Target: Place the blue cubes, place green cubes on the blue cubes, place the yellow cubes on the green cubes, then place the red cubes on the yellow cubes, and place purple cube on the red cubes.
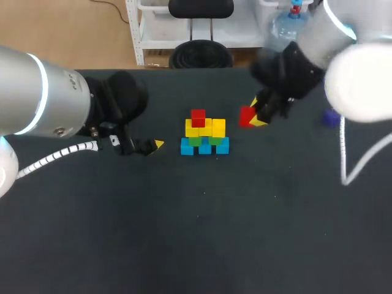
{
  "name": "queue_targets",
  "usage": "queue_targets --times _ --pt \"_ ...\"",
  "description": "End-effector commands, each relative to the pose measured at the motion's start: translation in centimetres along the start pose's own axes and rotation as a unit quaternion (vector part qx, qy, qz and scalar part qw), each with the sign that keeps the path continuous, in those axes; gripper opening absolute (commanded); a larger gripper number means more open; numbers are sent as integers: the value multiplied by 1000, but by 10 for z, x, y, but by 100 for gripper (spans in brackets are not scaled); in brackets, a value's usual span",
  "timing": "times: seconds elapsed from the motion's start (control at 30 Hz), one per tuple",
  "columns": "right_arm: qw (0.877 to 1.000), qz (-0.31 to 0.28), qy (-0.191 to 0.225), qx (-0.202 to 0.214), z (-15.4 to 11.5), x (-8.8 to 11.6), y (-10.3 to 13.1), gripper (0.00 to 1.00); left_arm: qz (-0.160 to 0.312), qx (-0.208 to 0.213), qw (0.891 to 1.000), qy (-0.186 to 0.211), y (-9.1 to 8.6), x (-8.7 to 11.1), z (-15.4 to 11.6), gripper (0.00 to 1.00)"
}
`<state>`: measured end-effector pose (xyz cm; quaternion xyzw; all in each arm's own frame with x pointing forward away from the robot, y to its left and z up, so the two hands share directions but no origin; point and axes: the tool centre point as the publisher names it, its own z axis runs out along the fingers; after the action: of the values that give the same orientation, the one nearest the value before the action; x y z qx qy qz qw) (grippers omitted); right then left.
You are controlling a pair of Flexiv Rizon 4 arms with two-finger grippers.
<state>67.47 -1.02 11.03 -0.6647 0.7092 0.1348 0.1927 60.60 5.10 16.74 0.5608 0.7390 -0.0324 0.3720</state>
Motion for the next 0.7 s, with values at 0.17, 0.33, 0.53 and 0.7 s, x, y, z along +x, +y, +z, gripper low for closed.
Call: queue_targets --times 0.17,0.33,0.53,0.7 --pt "995 -13 12 -97 11 -13 -8 0 -1 -3 1000 1 -1 0 1 100" --pt "995 -17 17 -97 21 -22 -12 0 -1 -3 1000 1 -1 0 1 100" --pt "996 -16 22 -89 27 -32 -16 0 -1 -3 1000 1 -1 0 1 100" --pt "996 -16 25 -85 30 -37 -17 0 -1 -3 1000 1 -1 0 1 100"
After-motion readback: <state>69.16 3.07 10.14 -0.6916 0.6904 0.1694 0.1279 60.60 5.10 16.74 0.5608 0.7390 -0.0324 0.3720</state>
